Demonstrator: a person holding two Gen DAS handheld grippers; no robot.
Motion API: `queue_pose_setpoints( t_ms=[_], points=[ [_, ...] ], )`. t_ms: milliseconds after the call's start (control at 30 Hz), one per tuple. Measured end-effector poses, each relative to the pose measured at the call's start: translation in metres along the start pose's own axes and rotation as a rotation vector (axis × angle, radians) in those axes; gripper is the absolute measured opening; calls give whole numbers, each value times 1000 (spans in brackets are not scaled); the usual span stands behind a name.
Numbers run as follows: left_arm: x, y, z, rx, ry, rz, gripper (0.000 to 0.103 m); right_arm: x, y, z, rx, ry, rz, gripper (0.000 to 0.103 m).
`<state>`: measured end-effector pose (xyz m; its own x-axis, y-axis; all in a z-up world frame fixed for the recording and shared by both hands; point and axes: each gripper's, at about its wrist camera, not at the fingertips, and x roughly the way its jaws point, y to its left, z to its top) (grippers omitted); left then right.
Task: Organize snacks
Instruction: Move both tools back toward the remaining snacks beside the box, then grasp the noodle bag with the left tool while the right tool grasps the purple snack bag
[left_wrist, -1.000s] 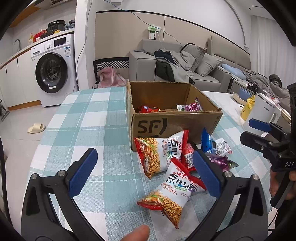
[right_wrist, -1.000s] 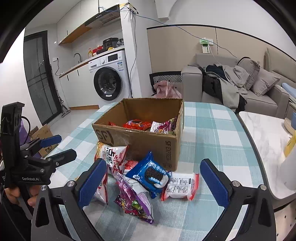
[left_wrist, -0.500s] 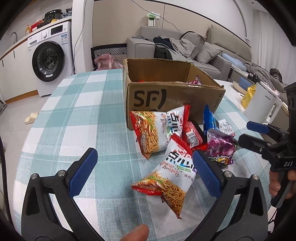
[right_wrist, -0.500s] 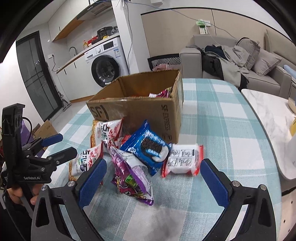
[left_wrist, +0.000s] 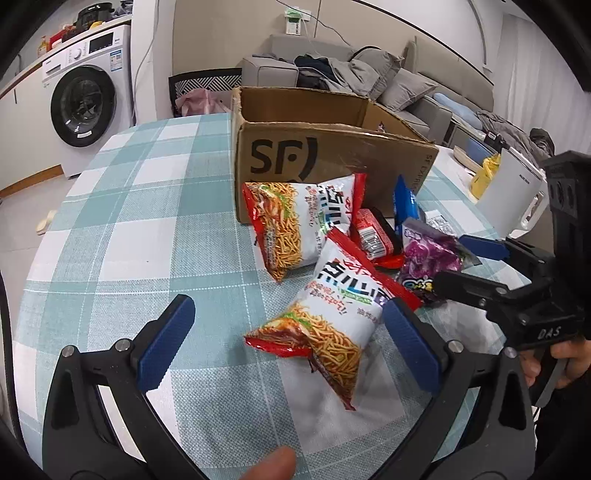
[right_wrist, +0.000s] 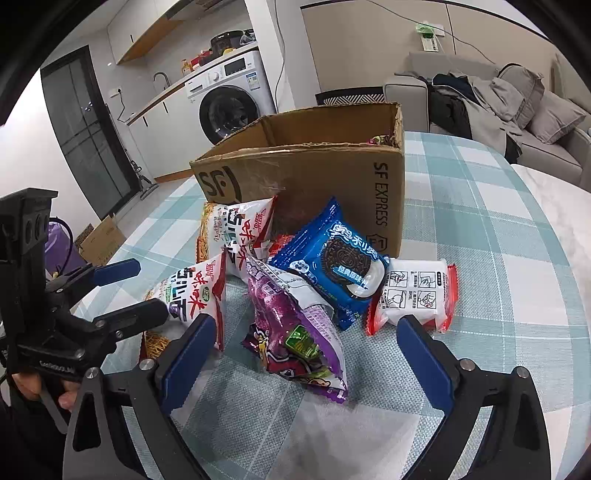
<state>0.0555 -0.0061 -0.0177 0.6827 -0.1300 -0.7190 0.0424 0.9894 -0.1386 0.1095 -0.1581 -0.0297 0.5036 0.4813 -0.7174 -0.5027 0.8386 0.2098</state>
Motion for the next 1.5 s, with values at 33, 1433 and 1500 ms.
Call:
queue_pose_setpoints(
  t_ms=[33,1433,1500],
  points=[
    [1,-1,0,6,3,-4,102,1,-1,0,2,4,-2,97],
    [15,-15,-6,62,15,-151,44,4,-3,-16,21,36,66,36],
    [10,-16,-6,63,6,-157,44,-1,-3,-17,19,27,67,32]
  ],
)
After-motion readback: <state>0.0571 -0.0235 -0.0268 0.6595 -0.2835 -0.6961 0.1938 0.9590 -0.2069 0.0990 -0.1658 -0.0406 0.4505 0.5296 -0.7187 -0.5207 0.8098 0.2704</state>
